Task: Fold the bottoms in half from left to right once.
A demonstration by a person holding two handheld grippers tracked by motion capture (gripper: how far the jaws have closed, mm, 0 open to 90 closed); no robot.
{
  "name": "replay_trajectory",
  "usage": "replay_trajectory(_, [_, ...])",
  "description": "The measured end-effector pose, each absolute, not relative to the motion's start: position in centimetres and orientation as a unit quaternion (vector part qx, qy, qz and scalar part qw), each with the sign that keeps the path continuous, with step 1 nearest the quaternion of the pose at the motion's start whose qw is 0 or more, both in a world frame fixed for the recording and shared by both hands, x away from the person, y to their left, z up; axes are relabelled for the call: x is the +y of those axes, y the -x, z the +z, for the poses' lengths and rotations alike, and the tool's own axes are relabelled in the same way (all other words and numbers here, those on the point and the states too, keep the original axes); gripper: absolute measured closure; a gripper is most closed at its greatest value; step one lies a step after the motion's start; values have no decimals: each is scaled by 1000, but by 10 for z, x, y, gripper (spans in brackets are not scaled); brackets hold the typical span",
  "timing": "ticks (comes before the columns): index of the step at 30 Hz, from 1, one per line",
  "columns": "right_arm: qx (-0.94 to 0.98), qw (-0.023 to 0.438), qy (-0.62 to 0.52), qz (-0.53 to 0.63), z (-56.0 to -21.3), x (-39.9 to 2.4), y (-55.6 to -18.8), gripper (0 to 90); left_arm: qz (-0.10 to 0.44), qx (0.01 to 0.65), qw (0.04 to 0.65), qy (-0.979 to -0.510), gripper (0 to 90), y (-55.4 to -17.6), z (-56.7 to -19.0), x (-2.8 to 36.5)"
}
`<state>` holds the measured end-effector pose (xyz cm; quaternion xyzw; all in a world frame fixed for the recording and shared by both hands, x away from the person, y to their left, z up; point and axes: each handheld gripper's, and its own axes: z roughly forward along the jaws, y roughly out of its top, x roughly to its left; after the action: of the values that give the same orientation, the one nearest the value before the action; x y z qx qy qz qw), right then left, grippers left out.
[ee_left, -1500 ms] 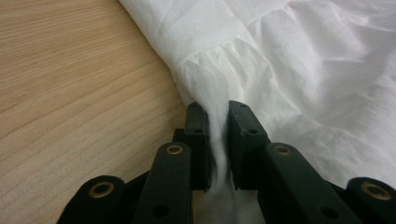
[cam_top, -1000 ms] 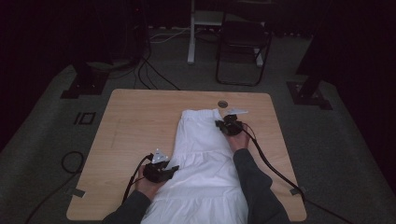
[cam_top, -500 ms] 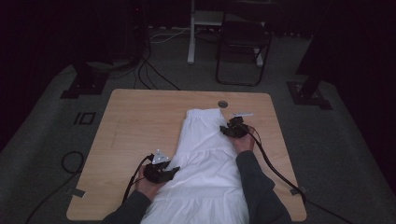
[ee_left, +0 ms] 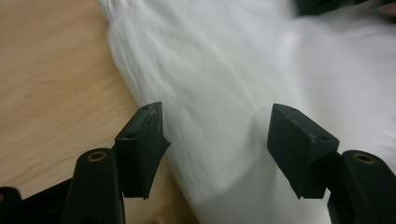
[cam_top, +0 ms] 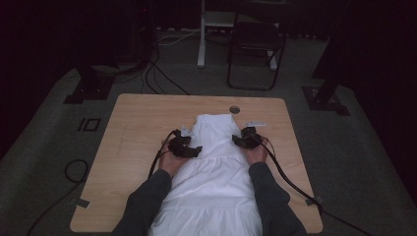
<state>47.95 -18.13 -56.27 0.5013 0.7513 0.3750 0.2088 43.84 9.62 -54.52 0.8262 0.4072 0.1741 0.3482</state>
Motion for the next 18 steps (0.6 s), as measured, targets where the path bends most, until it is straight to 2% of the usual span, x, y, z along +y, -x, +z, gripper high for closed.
replay_trajectory(7, [750,223,-498,374,-565,-179,-473,518,190,415,358,-815,373,-430,-559,98])
replay_trajectory(18, [756,221,-486,379,-567,-174,-436,551,189,422,370,-805,400,-381,-563,110])
